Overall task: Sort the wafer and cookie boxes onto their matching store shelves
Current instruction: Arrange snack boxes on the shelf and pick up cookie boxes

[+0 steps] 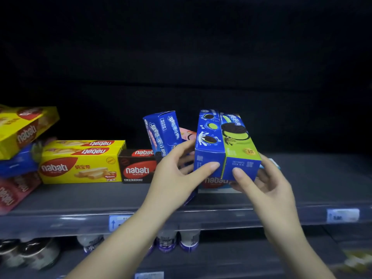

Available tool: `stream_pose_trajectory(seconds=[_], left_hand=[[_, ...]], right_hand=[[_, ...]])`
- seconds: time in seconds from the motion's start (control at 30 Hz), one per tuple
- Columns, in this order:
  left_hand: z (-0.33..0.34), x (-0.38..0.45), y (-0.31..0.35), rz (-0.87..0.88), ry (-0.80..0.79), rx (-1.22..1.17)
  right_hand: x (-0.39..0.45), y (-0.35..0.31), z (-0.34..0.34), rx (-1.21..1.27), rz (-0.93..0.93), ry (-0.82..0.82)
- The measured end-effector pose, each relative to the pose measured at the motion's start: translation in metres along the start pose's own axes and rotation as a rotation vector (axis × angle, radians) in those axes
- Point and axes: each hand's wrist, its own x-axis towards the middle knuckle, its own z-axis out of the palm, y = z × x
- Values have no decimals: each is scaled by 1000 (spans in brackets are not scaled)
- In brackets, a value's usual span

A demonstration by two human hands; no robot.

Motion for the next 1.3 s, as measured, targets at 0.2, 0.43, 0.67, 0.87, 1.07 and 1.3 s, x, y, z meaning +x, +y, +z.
stream_pose_trajectory(seconds=[0.2,0.43,0.67,0.87,1.07,1.3], left_hand=[[0,2,-3,74,46,76],[-2,10,6,197,22,267],[-14,16,7,180,-45,276],[-23,28,4,190,-72,306],[-23,29,-2,177,-101,288],[-30,24,7,176,-132,278]], right_hand=[[-1,4,3,-212,-134,117],[3,4,4,-256,-287,203],[-1,6,14,-289,-316,273],[-2,7,29,-298,-329,274],[-8,1,33,-343,-328,309],[-17,-12,38,-617,-438,359]])
